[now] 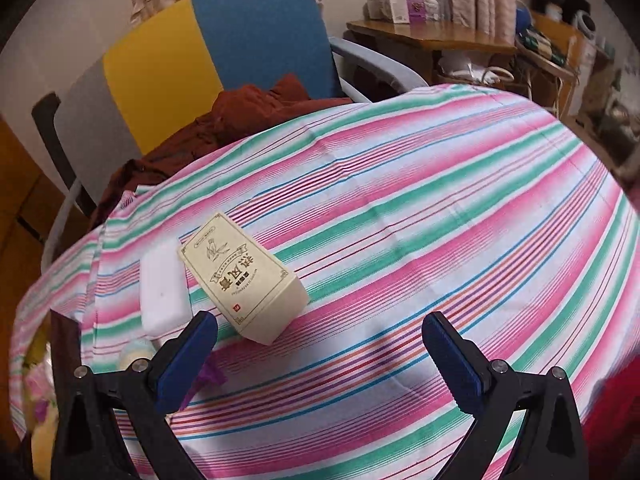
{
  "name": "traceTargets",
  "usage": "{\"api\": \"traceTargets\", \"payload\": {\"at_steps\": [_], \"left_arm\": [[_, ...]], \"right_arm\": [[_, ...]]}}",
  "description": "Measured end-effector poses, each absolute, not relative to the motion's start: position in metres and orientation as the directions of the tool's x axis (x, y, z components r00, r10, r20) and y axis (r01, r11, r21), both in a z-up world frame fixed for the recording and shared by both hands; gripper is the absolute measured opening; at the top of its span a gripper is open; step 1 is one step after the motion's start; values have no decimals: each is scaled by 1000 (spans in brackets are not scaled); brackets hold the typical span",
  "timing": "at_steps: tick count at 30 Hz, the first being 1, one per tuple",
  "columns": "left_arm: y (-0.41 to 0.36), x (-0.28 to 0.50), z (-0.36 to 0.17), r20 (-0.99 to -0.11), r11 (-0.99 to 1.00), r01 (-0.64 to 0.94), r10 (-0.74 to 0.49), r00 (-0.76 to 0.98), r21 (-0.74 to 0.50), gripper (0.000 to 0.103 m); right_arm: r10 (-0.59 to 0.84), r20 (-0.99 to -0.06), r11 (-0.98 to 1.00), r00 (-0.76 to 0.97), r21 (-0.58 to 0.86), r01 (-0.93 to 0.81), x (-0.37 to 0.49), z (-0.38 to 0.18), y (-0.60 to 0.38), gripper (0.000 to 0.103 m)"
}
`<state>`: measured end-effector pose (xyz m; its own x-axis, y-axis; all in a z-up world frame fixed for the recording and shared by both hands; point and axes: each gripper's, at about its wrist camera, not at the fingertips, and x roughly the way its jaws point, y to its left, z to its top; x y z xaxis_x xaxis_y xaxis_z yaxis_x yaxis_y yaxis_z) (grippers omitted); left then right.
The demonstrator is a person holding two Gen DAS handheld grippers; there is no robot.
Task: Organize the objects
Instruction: 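Grasp the yellow sponge with the left tool while the right tool grasps the beige sock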
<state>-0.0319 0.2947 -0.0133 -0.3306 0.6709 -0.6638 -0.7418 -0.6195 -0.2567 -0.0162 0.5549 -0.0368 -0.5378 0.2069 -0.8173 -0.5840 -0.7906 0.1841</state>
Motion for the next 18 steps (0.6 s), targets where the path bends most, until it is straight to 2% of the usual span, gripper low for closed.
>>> {"api": "traceTargets", "payload": {"at_steps": [4,11,18], "left_arm": [[269,-17,-17,-663,-622,-733,675,-325,-274,55],[239,-9,-19,-672,-641,-705,668,-320,-302,55],[222,-4,-11,-650,-649,-695,678,-342,-311,55]], "right_arm": [[139,-760,-865,-635,219,-452,-21,-23,532,103],[33,-766,-960,-642,154,-233,-36,-26,477,102],[31,-815,-993,-579,42,-113,-45,-45,440,83]]}}
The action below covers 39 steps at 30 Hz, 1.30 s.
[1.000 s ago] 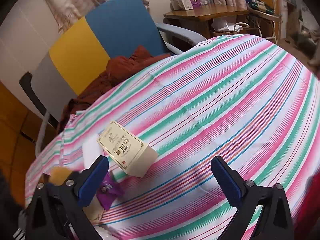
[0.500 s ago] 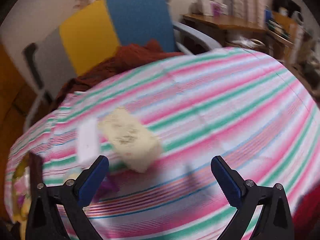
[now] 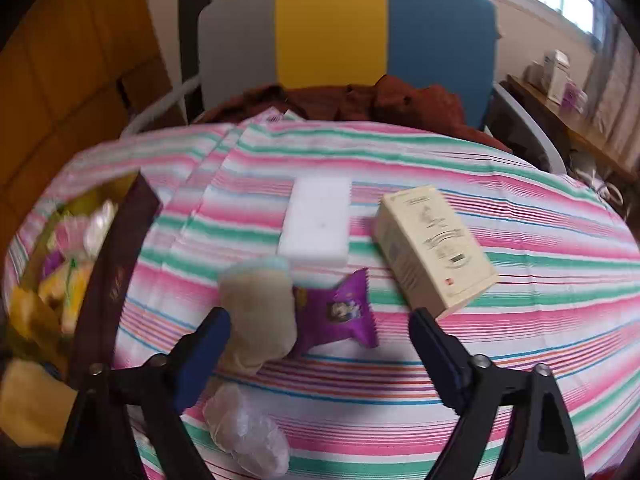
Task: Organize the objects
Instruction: 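Grasp the yellow sponge with the left tool while the right tool grasps the beige sock, then carry the sponge and sock to the gold tray and release both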
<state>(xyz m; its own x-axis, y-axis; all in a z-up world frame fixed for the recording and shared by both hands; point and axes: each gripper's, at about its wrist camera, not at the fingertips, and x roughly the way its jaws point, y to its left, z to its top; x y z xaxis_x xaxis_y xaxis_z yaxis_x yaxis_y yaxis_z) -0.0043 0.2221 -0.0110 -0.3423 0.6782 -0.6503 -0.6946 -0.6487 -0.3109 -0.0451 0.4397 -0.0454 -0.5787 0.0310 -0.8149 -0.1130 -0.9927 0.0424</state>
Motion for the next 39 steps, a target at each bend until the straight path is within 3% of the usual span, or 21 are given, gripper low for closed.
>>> {"api": "traceTargets", "payload": {"at_steps": [4,17,21,22,25,39], "left_arm": [[213,-3,-7,-642,-655,-689,678,-357,-309,55],[169,-11,5,-618,-700,-634,667,-416,-329,55],[149,-14,7,-610,-725,-601,654,-447,-336,55],[143,-15,7,-610,-731,-592,650,-454,-339,55],[124,-19,6,-612,-759,-553,628,-481,-344,55],[49,-30,-4,-615,-842,-406,537,-577,-354,55]], "right_arm": [[-8,-803,-992,-595,81,-96,-41,-40,439,74],[-5,-857,-999,-516,21,-24,-61,-58,400,74],[61,-880,-998,-470,-57,-22,-80,-73,383,67],[65,-882,-998,-468,-66,-15,-84,-75,378,58],[92,-881,-995,-464,-94,-18,-94,-78,368,56],[-150,-803,-975,-577,215,-46,-80,-33,344,55]]}}
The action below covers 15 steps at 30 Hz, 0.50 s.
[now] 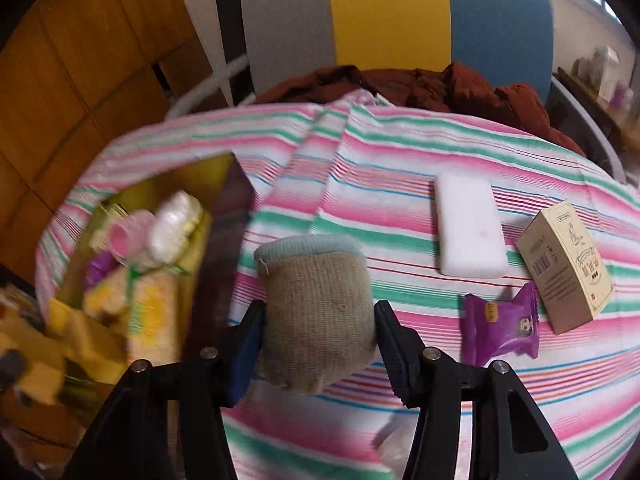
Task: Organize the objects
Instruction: 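Carry the sponge and sock to the gold tray and release both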
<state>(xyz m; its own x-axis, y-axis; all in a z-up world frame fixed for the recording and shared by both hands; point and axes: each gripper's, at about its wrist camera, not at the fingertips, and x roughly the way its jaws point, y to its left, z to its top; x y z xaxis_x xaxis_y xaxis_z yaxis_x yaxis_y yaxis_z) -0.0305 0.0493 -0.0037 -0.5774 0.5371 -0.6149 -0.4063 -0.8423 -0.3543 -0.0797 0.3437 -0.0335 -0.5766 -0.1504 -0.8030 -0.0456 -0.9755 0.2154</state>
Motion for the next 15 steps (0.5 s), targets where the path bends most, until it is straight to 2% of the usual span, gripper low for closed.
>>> {"api": "traceTargets", "payload": {"at_steps": [3,8,15], "left_arm": [[44,-31,-5,-617,-850,-394,525,-586,-349,55],[31,-37,-9,-624,-869,-353,495,-605,-347,56],[15,-59,1,-617,-896,-307,444,-650,-321,56]], "right_arm": [[-215,-765,-955,-608,295,-33,-69,-18,340,55],[-334,-700,-927,-631,365,85,-45,7,305,55],[-440,-712,-898,-547,360,254,-25,2,244,55]]}}
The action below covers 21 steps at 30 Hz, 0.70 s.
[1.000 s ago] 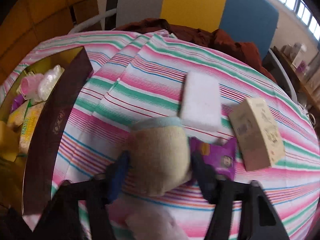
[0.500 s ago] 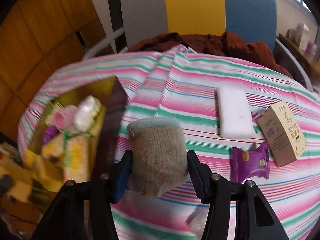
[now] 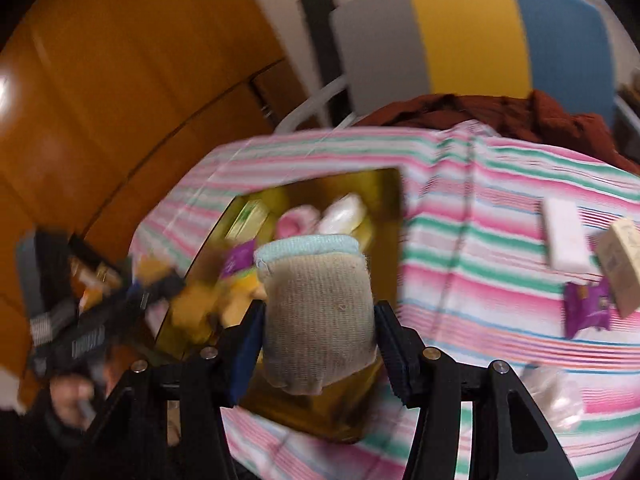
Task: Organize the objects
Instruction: 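Carry the sponge and sock to the gold tray and release both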
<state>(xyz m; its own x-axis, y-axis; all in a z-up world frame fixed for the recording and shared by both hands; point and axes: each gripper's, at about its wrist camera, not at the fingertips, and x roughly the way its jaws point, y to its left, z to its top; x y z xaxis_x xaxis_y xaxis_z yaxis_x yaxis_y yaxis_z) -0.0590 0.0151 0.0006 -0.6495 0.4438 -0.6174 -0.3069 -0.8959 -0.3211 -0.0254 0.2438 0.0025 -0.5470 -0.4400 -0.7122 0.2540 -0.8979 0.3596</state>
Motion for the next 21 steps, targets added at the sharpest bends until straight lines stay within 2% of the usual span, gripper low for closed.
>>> {"api": "traceTargets", "payload": {"at_steps": [3,4,5,6,7,9,12,21], "left_arm": [[15,-79,11,-604,-914,-281,405,-686,-293,58],[17,-87,15,-596,-917,-291,399,-697,-274,63],[20,-96,17,-604,-927,-284,374,-704,-243,65],[19,-102,19,-612,-941,-251,338,-715,-226,70],[16,-107,22,-609,-949,-218,314,-729,-228,74],[11,-111,26,-597,-948,-202,312,-739,-246,78],[0,-107,24,-598,-956,-147,275,-753,-254,79],[-4,-71,-4,-659,-954,-129,282,-697,-271,79]], "right_arm": [[-455,-730,-890,-511,357,283,-25,-8,229,58],[-465,-737,-885,-491,362,294,-26,-12,222,58],[-471,-740,-881,-481,364,304,-25,-14,217,61],[-470,-740,-880,-480,356,314,-23,-14,213,71],[-469,-740,-881,-482,349,321,-21,-16,210,76],[-474,-738,-878,-480,353,323,-21,-16,207,77],[-470,-740,-880,-480,357,312,-20,-19,207,85],[-421,-749,-907,-511,328,265,-16,-20,216,86]]}}
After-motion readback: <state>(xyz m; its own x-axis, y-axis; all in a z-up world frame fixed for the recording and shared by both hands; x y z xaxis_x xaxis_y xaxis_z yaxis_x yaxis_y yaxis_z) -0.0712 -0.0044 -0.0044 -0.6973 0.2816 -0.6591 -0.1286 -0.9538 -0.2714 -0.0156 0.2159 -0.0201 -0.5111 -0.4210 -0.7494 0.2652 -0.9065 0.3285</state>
